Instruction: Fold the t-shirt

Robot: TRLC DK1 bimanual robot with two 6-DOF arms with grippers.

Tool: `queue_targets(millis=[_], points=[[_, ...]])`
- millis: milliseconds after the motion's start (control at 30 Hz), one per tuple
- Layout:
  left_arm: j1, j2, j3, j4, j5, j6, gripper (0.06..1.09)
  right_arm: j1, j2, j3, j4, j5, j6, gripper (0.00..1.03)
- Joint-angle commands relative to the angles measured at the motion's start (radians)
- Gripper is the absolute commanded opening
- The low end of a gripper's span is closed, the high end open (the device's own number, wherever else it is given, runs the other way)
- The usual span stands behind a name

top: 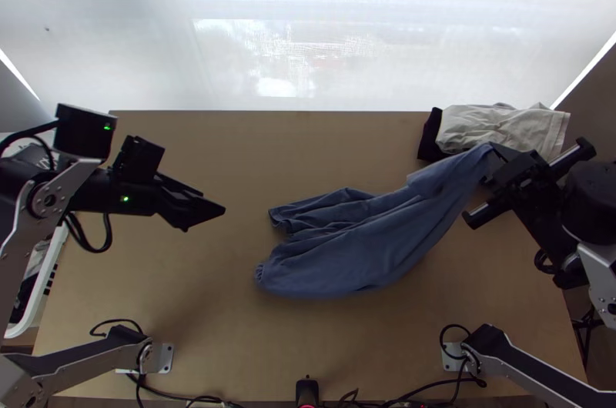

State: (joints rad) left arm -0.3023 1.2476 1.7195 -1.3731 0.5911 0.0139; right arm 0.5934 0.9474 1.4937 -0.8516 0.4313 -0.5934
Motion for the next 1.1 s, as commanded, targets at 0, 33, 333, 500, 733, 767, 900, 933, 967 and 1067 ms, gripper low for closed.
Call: queue_targets(millis=[0, 33, 333, 500, 733, 767, 900, 933, 967, 1067], points=[[-0.026, 0.197, -0.005, 0.094, 0.001, -0.046, 1.03, -0.072, -0.188, -0.25, -0.017, 0.003, -0.031, 0.03], [-0.041, 0.228, -0.005, 0.134, -0.001, -0.058, 1.03, -0.083, -0.202, -0.268, -0.015, 0.003, -0.031, 0.03], [-0.162, 0.497, -0.035, 0.374, -0.177, -0.083, 1.03, -0.141, -0.206, -0.297, 0.026, 0.001, 0.009, 0.03], [-0.205, 0.573, -0.089, 0.434, -0.283, -0.077, 1.03, -0.15, -0.19, -0.288, 0.045, 0.0, 0.014, 0.03], [-0.225, 0.598, -0.227, 0.551, -0.399, -0.043, 1.03, -0.15, -0.157, -0.257, 0.049, 0.0, 0.012, 0.03], [-0.228, 0.601, -0.244, 0.569, -0.415, -0.042, 1.03, -0.15, -0.156, -0.257, 0.051, 0.001, 0.012, 0.03], [-0.242, 0.635, -0.278, 0.6, -0.448, -0.042, 1.03, -0.15, -0.154, -0.257, 0.051, 0.0, 0.012, 0.03], [-0.247, 0.641, -0.281, 0.603, -0.453, -0.042, 1.03, -0.15, -0.154, -0.256, 0.051, 0.0, 0.012, 0.03], [-0.251, 0.645, -0.287, 0.615, -0.464, -0.042, 1.03, -0.15, -0.154, -0.256, 0.051, 0.0, 0.012, 0.03], [-0.258, 0.667, -0.288, 0.637, -0.484, -0.043, 1.03, -0.15, -0.16, -0.256, 0.051, 0.001, 0.01, 0.03]])
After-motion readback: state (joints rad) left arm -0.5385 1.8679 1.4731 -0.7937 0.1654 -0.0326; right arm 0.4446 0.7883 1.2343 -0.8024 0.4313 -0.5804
